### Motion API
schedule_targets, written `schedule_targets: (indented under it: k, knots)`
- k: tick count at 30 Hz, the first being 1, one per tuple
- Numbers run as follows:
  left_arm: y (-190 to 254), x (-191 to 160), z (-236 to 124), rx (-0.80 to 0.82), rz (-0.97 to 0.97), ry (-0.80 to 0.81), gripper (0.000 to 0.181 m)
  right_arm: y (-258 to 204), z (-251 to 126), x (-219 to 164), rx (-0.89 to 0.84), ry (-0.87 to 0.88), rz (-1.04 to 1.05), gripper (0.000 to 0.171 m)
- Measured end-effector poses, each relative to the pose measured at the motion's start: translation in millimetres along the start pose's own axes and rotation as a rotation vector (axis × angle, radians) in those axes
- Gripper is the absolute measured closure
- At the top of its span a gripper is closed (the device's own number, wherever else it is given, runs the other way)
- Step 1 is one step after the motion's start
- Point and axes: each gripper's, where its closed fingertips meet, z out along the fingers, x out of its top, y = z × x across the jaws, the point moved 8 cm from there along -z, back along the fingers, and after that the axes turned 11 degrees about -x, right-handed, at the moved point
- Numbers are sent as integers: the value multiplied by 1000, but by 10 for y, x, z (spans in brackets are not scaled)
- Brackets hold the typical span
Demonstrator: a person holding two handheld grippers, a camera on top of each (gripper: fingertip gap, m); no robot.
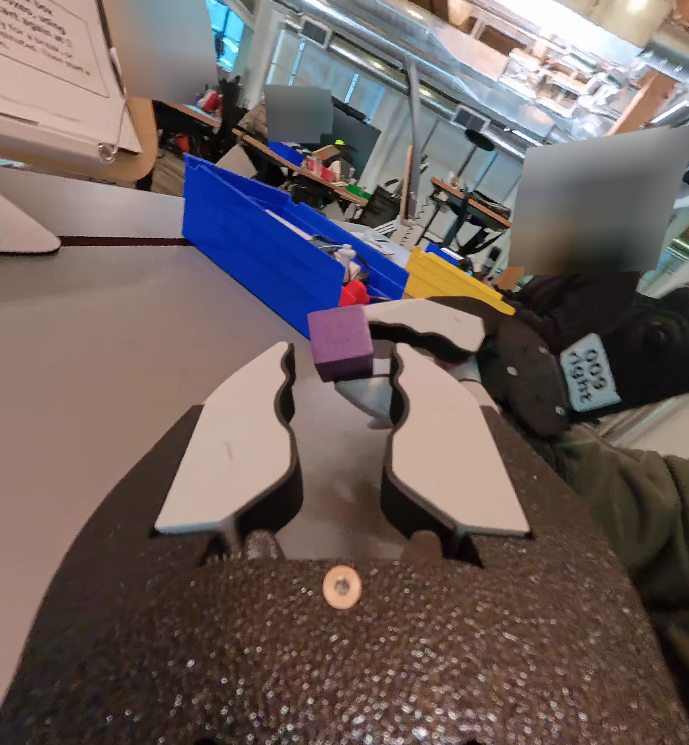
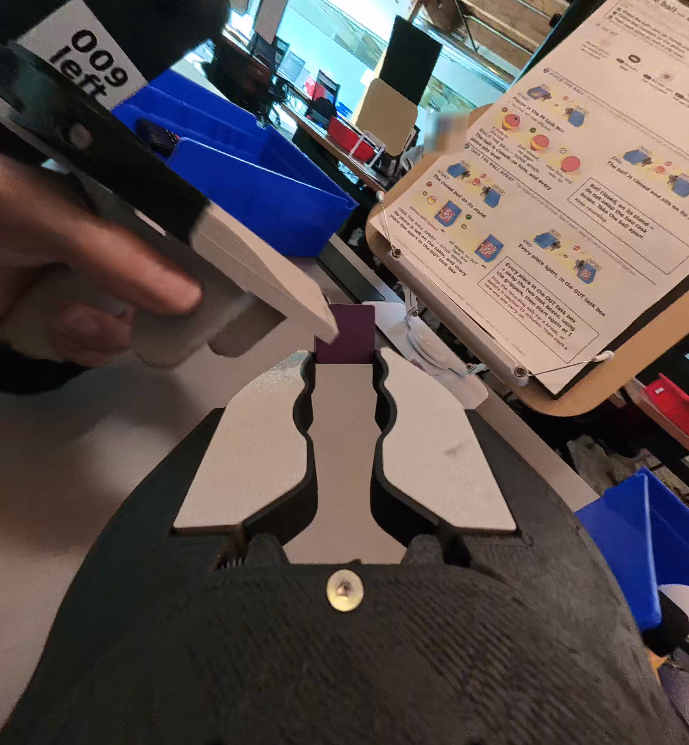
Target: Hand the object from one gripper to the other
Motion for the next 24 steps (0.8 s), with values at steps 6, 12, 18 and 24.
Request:
schedule_targets:
  k: [6,12,18,24]
  knots:
    - [31,30,-44,6,124,-22,153,-3,-13,8,75,47,84,141]
    - [163,66,-235,-274,282,-89,153,84,-49,8,643,70,659,121]
    - [252,17,-276,-425,311,-130,154,93,-101,62,805,131,846,137]
    - [210,29,-272,-363,318,-114,153,100,-107,90,717,130,692,145]
